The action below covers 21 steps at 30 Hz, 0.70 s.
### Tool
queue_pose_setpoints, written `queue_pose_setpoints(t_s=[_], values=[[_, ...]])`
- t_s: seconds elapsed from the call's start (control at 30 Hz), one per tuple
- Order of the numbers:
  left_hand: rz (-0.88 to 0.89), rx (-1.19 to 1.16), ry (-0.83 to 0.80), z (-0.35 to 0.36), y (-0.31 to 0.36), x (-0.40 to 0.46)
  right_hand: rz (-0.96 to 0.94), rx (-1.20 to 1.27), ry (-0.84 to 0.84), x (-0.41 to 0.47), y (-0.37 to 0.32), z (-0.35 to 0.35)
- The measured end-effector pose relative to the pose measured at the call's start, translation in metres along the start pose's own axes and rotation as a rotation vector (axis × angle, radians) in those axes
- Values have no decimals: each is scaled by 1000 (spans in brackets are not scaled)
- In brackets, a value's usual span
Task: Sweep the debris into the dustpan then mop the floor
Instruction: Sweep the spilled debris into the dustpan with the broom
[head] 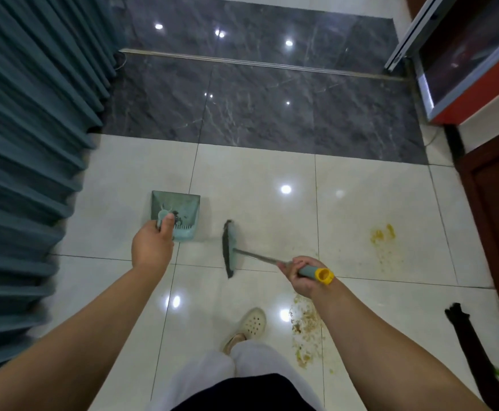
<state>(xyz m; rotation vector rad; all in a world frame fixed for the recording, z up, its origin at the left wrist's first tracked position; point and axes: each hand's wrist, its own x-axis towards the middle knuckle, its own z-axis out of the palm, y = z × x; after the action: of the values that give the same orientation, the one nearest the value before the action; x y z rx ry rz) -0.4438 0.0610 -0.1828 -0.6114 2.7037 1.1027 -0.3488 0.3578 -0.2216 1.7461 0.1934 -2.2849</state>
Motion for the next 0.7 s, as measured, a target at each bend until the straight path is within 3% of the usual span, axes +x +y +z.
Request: queue_pose_setpoints(t_s=[0.4, 0.7], values=[[114, -6, -164, 73, 78, 14, -122, 401, 79, -47, -85, -83], [223, -17, -371, 115, 148, 39, -217, 613, 142, -72, -81, -119]])
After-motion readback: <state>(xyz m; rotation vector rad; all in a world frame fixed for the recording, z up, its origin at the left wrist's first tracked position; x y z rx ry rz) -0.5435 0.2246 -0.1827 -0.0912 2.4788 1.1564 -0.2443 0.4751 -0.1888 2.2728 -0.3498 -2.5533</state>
